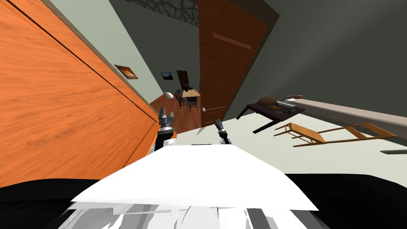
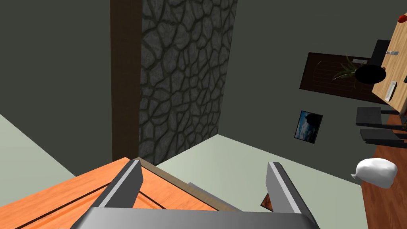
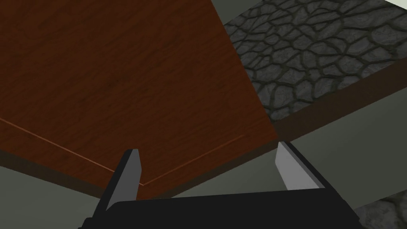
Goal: Pull the door open
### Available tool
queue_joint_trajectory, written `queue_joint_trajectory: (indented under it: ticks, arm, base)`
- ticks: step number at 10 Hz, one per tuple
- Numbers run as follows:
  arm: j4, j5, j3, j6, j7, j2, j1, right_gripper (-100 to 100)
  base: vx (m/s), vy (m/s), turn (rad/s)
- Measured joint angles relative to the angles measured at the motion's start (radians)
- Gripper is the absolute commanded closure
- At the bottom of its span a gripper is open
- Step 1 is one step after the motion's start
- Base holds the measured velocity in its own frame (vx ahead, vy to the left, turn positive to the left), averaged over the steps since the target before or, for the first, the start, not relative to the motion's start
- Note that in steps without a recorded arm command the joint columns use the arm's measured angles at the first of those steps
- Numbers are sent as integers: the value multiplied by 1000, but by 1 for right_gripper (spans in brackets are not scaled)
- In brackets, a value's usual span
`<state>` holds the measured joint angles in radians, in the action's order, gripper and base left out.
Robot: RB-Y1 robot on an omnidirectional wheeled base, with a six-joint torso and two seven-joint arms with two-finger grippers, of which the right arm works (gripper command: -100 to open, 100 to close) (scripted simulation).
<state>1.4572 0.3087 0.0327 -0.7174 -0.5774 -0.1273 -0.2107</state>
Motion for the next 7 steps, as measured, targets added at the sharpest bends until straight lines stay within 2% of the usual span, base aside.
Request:
queue_joint_trajectory:
  ticks: [7]
  arm:
    - [-140,55,1,-40,-108,-13,42,-100]
  base:
    - [88,54,-51]
